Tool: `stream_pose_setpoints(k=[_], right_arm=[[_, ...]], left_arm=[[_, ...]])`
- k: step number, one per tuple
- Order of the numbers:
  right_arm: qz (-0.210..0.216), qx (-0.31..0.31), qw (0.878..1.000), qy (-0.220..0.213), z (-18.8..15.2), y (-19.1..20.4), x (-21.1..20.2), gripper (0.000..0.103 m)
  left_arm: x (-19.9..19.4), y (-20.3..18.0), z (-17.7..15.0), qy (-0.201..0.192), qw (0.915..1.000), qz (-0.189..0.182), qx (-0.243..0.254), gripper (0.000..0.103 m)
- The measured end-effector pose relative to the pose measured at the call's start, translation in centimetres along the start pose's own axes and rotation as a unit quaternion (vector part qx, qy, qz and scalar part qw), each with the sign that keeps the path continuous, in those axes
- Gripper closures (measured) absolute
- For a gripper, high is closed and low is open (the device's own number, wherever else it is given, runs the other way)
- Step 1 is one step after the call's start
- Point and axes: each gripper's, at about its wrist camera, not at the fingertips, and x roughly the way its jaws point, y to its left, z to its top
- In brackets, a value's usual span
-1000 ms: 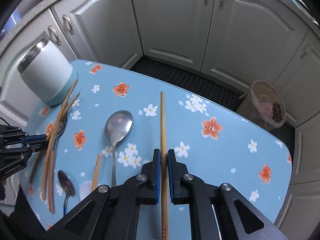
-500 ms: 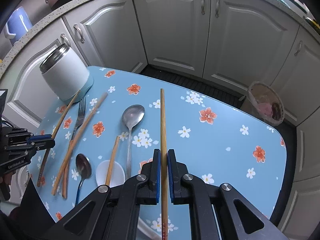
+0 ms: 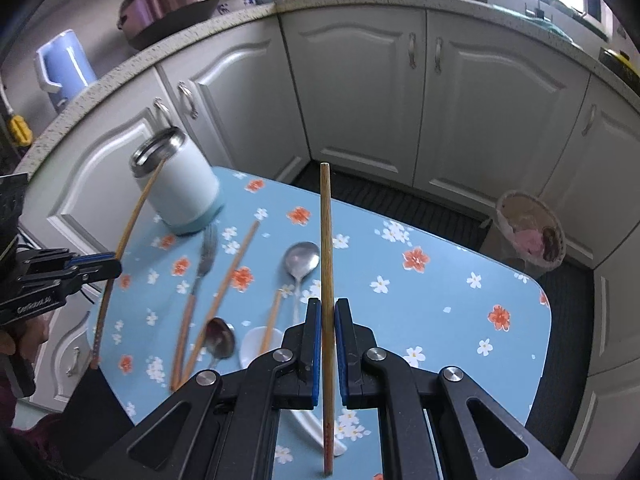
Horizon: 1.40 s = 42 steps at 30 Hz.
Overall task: Organize utensils
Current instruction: 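Lift the chopstick with the left tool toward the jar while the right tool carries its chopstick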
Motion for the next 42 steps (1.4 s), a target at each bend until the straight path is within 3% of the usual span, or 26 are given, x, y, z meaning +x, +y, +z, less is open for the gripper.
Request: stream_pose_setpoints(k=[8,16,30,36,42], right_arm=[[0.012,-0.018,0.999,-0.026,0.1,1.9,-2.9,0.097],[0.023,-0.032,0.997,-0.06,2.4,3.7,-5.3,0.097],[0.062,-0.052,0.99,-0.118,11.4,8.9,-7.1,0.097],[0.093,-0.059,0.984,-0.14,16.5,11.8,-7.1,0.097],[0.124,-0.057,0.981,-0.14,20.3,14.3,-4.4,0.097]], left_arm=[[-2.2,0.0,0.5,-0.031,0.9994,-0.009,-0.008,0.097],[-4.5,0.7,2.4,-0.07,0.9972,-0.009,-0.025,0.097],[-7.0,5.3,10.6,-0.146,0.9862,0.033,-0.071,0.097],[-5.9,8.0,14.6,-0.167,0.9802,0.045,-0.096,0.097],[-3.7,10.2,16.8,-0.182,0.9742,0.064,-0.117,0.097]])
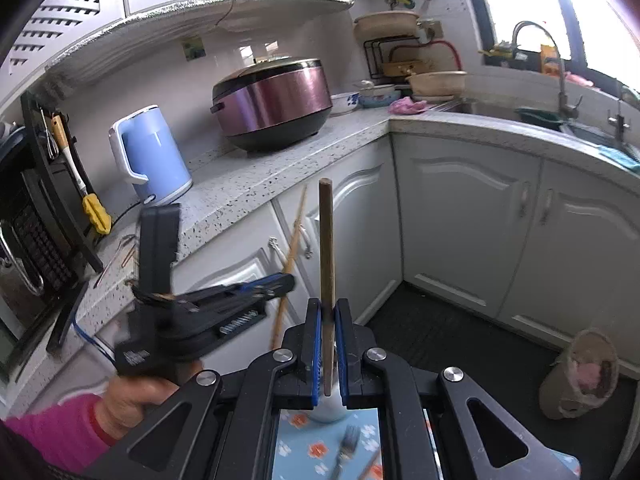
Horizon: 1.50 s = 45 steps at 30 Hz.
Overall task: Organize utensils
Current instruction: 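Lift the chopstick with the left tool toward the jar while the right tool carries its chopstick, then open the left tool over the jar while the right tool drops its chopstick in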
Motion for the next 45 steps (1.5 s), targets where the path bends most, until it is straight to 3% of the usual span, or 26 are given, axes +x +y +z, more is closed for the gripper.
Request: stream_pose_setpoints(k=[9,27,29,31,33,40,45], right_arm=[[0.016,0.01,0.999,0.04,-0.4,-0.7,6.1,0.097],[0.007,0.069,0.992,0.104,-4.3,-3.3,13.7,0.097],[0.01,0.077,0.992,0.103,-4.5,-3.3,13.6,0.093],[0.012,0.082,0.992,0.099,-4.6,-3.5,13.2,0.082],[0.011,0.087,0.992,0.093,-4.7,-3.6,12.5,0.077],[0.004,0.091,0.992,0.089,-5.6,-4.0,10.0,0.076],[-0.016,0.097,0.992,0.084,-7.2,-4.5,7.9,0.066]], left_arm=[[3.3,1.8,-1.4,-0.011,0.9997,0.019,-0.003,0.097],[3.8,2.6,-5.8,0.017,0.9998,0.008,-0.008,0.097],[3.6,2.7,-6.2,0.019,0.9997,0.01,-0.01,0.094],[3.4,2.8,-6.4,0.022,0.9996,0.01,-0.014,0.075],[3.1,3.0,-6.5,0.022,0.9995,0.008,-0.021,0.064],[1.7,3.4,-7.1,0.027,0.9991,0.003,-0.033,0.062],[0.1,2.8,-8.1,0.032,0.9991,-0.006,-0.026,0.052]])
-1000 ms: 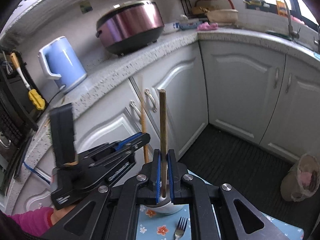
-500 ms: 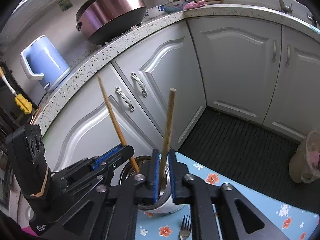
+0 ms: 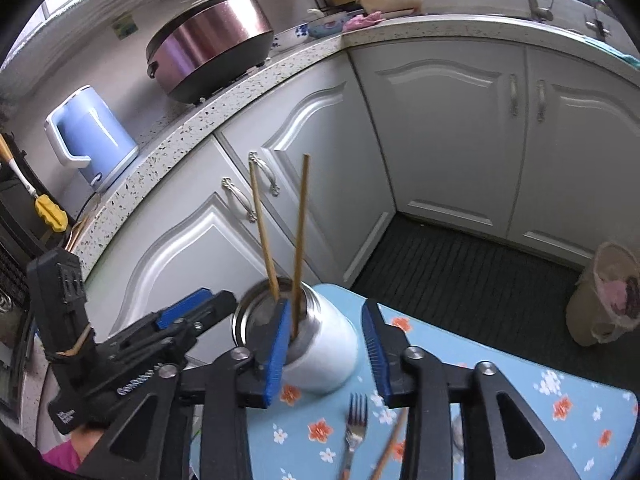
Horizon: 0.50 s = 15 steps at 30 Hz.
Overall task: Organize utensils
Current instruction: 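Open the left tool over the jar while the right tool drops its chopstick in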
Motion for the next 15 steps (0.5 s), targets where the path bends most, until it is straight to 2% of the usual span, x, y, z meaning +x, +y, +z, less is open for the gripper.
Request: stream_pose_setpoints(k=[9,15], right_arm=[[-0.032,0.004,0.999,-0.009,-4.0,-1.1,-4.2,0.06],[-0.061,0.009,0.998,-0.018,-7.2,-1.9,-7.3,0.059]], left_arm=[[-2.6,-2.5,-3.0,0.028,0.9992,-0.024,0.017,0.043],[-3.9,-4.6,-5.4,0.044,0.9981,-0.033,0.028,0.043]])
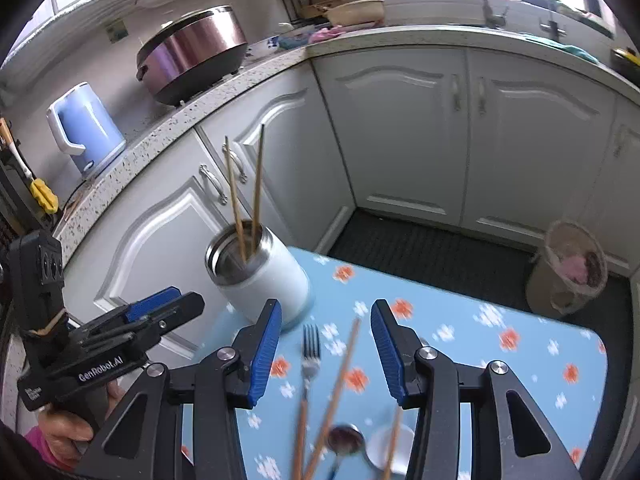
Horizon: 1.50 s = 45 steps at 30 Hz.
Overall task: Organize utensils
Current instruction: 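Open the left tool over the jar while the right tool drops its chopstick in, then lower the left tool onto a chopstick while the right tool grasps another chopstick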
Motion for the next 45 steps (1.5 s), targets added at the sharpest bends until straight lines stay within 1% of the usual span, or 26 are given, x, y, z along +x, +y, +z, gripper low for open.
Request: stream_pose_setpoints(k=[4,7,11,13,15,17,23,29,34,37,40,42,45], right_arm=[[-0.023,0.005,1.0,0.0,-2.7,-1.0,-1.9,0.058],[-0.028,0.012,1.0,-0.003,-4.4,-1.7,-3.2,0.058],[-0.038,0.019,0.999,-0.003,-6.6,-2.5,-4.7,0.056],[-0.049,0.016,0.999,-0.003,-7.8,-2.9,-5.5,0.053],[-0.055,0.019,0.998,-0.004,-8.8,-3.3,-6.0,0.046],[-0.058,0.029,0.998,-0.007,-9.8,-4.0,-6.6,0.045],[-0.064,0.053,0.997,0.003,-11.8,-5.7,-7.2,0.045],[-0.07,0.066,0.995,0.014,-13.4,-7.4,-7.2,0.045],[-0.078,0.067,0.994,0.03,-14.4,-8.3,-6.5,0.045],[-0.077,0.065,0.994,0.036,-14.9,-8.7,-6.1,0.045],[-0.058,0.063,0.995,0.051,-15.2,-8.8,-5.2,0.046],[-0.05,0.055,0.996,0.057,-15.2,-8.4,-4.7,0.052],[-0.034,0.042,0.996,0.067,-15.2,-7.4,-3.7,0.056]], left_arm=[[-0.5,-1.4,-1.5,0.014,0.9999,0.003,0.003,0.043],[-0.8,-2.6,-2.8,0.02,0.9996,0.015,0.011,0.042],[-0.8,-3.9,-4.4,0.033,0.9991,0.021,0.016,0.042],[-0.8,-4.5,-5.3,0.038,0.9988,0.024,0.019,0.042],[-0.6,-5.1,-6.0,0.043,0.9982,0.031,0.026,0.042],[-0.5,-5.7,-6.7,0.048,0.9978,0.033,0.031,0.042],[0.0,-7.2,-8.2,0.061,0.9963,0.036,0.048,0.042],[0.4,-7.9,-8.8,0.069,0.9954,0.036,0.056,0.042],[0.7,-7.0,-8.8,0.079,0.9955,0.027,0.045,0.042],[1.3,-5.5,-8.8,0.097,0.995,0.005,0.024,0.042],[1.7,-4.2,-8.9,0.107,0.9943,0.001,0.0,0.042],[1.9,-3.5,-9.0,0.111,0.9938,0.003,-0.007,0.042],[2.5,-2.6,-9.1,0.122,0.9923,0.003,-0.023,0.042]])
